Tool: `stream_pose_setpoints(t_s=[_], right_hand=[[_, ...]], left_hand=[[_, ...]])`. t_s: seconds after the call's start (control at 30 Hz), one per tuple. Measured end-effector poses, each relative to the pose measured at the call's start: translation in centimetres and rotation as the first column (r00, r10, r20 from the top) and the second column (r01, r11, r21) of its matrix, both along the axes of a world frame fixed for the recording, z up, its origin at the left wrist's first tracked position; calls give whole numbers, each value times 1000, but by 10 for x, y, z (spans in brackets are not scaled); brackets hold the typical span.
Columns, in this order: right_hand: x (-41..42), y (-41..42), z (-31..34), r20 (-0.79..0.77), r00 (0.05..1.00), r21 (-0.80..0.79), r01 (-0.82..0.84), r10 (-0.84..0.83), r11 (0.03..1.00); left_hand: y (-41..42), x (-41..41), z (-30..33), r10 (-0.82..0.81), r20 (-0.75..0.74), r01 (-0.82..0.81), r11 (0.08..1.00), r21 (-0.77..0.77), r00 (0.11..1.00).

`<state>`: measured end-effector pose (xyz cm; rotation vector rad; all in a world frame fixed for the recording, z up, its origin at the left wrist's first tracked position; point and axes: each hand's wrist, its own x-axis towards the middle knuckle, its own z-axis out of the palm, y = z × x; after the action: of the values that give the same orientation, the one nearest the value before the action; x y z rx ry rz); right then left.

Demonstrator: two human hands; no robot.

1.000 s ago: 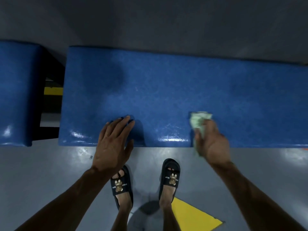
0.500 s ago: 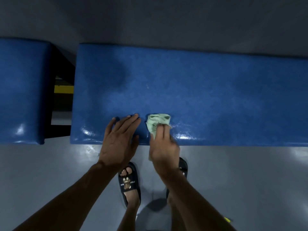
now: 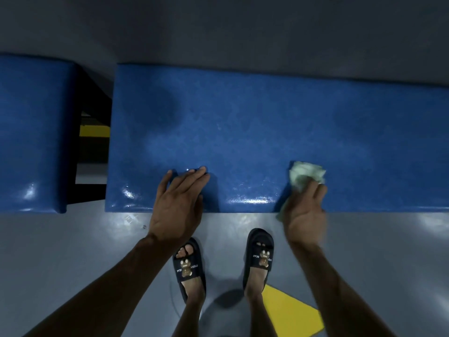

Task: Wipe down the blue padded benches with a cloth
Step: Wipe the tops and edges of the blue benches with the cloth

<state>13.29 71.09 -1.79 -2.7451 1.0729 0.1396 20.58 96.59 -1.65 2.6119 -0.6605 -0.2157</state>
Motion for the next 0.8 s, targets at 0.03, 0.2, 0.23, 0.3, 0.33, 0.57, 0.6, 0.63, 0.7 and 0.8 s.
stream_pose_setpoints(t_s=[0.03, 0.2, 0.23, 0.3, 0.33, 0.57, 0.6, 0.63, 0.7, 0.8], right_hand=[[2, 24, -3, -29, 999, 40, -36, 37, 999], [23, 142, -5, 28, 948, 64, -319, 318, 946], [27, 148, -2, 34, 936, 54, -351, 349, 935], [30, 133, 5, 42, 892, 30, -452, 451, 891], [28, 114, 7, 30, 848, 5, -529, 529, 849], [14, -50, 19, -54, 922, -207, -386, 383, 899], [12, -53, 19, -85, 922, -235, -386, 377, 892], [12, -48, 18, -104, 930, -231, -367, 352, 901], [13, -28, 13, -83, 960, -171, -279, 269, 945], [22, 22, 7, 6, 967, -95, -254, 255, 963]], left_hand=[[0, 1, 0, 1, 1, -1, 1000, -2, 1000], [0, 4, 4, -16, -49, 19, 999, 51, 999], [1, 6, 6, -20, -65, 24, 998, 59, 998], [4, 9, 6, -42, -73, 45, 998, 42, 996], [7, 10, 6, -56, -72, 57, 998, 22, 996], [27, 16, 11, 3, -69, -1, 1000, 30, 998], [31, 18, 12, 17, -72, -14, 999, 37, 997], [34, 19, 12, 30, -77, -26, 999, 45, 997], [38, 21, 13, 51, -84, -47, 997, 55, 995], [44, 22, 13, 68, -90, -63, 996, 58, 994]])
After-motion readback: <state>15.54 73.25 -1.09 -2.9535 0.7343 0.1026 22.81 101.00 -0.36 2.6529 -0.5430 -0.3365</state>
